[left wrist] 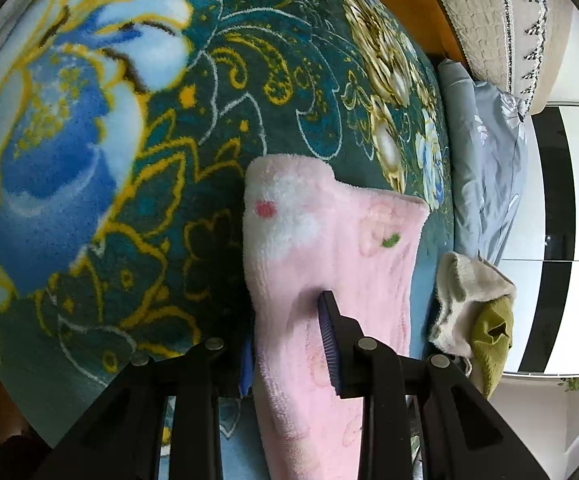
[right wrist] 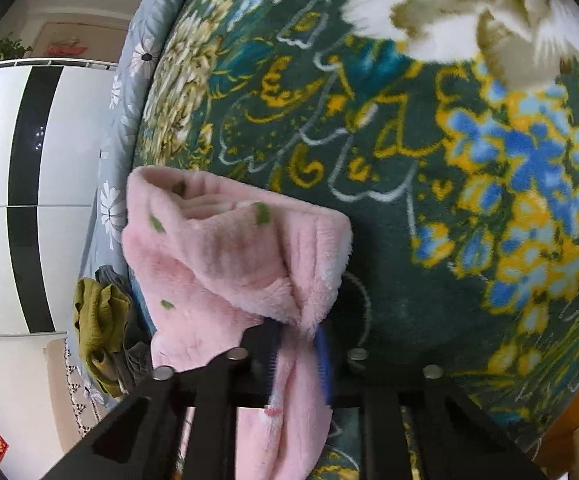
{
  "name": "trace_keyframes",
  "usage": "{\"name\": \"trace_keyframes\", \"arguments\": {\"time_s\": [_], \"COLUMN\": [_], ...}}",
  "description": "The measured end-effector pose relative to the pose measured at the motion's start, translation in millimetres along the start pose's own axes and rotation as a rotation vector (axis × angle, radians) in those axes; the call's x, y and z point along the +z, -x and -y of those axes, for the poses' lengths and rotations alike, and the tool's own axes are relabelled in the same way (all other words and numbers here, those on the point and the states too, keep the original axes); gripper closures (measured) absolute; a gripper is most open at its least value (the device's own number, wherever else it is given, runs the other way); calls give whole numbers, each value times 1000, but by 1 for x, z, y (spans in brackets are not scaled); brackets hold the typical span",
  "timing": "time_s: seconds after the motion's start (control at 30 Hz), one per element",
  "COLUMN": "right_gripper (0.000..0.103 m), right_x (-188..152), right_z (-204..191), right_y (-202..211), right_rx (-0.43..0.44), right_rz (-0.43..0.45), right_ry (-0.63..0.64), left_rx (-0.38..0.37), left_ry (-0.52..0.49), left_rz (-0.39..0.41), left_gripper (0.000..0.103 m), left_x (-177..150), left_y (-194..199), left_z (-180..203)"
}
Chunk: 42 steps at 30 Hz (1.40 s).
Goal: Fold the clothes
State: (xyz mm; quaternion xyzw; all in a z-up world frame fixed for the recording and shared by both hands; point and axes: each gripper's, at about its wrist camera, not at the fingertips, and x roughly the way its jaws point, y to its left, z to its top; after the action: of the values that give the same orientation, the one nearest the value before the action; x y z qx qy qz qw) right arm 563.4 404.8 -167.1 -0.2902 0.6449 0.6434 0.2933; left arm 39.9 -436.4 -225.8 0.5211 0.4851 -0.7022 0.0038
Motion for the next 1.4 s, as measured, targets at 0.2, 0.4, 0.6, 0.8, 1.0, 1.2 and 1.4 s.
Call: {"name": "trace_keyframes", "arguments": {"time_s": [0.2, 0.4, 0.6, 0.8, 1.0, 1.2, 1.4], "right_gripper": [93, 94, 95, 95, 95, 95, 95], "right_x": [13, 36, 59, 65, 67, 64, 67], "right_z": [-52, -130, -207, -182, -73, -48, -53], "right_y": [13, 22, 58, 73, -8, -20, -31], "right_rx": [100, 235, 437, 449, 166, 108, 71], "right_rz": [11, 10, 63, 111, 0, -9, -11], "right_ry": [57, 118, 261, 367, 184, 152, 173], "left_rx": [59, -3, -238, -303, -9, 84, 102], "left_ry": [-28, -97, -173, -294, -218, -56, -118], "left_rz": [24, 52, 109, 120, 19, 13, 11], "left_gripper": [96, 98, 98, 97, 97, 97, 97], "left_x": [2, 8, 11, -2, -13, -23, -23], "left_y": [2, 13, 48, 64, -5, -31, -32], "left_z": [18, 93, 183, 196, 115, 58, 71]}}
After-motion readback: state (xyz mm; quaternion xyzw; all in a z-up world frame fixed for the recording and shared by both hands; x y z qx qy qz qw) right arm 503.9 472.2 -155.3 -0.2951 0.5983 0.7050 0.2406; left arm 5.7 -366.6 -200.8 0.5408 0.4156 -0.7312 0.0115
